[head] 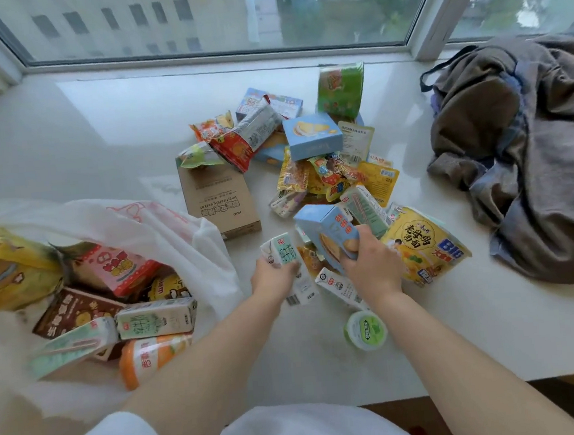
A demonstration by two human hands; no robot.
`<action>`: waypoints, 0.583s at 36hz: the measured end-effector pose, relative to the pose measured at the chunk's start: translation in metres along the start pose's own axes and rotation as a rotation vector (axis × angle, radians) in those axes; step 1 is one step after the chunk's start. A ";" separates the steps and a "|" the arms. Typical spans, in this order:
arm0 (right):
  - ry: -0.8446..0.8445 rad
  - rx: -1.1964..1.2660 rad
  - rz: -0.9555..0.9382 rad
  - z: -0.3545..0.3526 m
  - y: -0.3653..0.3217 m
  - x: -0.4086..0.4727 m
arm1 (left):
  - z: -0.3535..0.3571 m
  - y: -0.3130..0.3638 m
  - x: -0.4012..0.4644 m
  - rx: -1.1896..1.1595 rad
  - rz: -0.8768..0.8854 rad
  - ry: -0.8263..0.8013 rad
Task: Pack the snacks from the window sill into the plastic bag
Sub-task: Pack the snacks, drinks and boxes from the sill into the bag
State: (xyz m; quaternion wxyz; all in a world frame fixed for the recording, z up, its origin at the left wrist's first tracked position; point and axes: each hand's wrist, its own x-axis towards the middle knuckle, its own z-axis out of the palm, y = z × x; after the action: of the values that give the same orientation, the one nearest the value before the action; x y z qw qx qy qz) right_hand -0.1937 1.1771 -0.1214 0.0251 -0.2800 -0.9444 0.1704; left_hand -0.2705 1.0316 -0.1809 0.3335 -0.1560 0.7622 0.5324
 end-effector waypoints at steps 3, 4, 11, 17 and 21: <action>0.085 0.042 -0.059 -0.008 -0.019 0.000 | -0.013 0.020 -0.021 -0.026 0.114 0.052; 0.123 0.063 -0.086 -0.010 -0.027 0.000 | -0.020 0.027 -0.030 -0.029 0.157 0.075; 0.420 0.173 -0.367 -0.018 -0.099 -0.007 | -0.107 0.045 -0.078 -0.200 0.359 0.215; 0.494 0.321 -0.571 -0.019 -0.180 -0.024 | -0.219 0.013 -0.091 -0.184 0.392 0.467; 0.458 0.375 -0.711 -0.005 -0.234 -0.044 | -0.282 -0.016 -0.083 -0.098 0.263 0.552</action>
State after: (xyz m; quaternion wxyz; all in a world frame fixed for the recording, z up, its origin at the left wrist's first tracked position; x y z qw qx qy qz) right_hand -0.2776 0.9707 -0.0361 0.3402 0.0401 -0.9048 0.2529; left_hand -0.2976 0.7573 -0.0770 0.0340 -0.2107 0.8110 0.5448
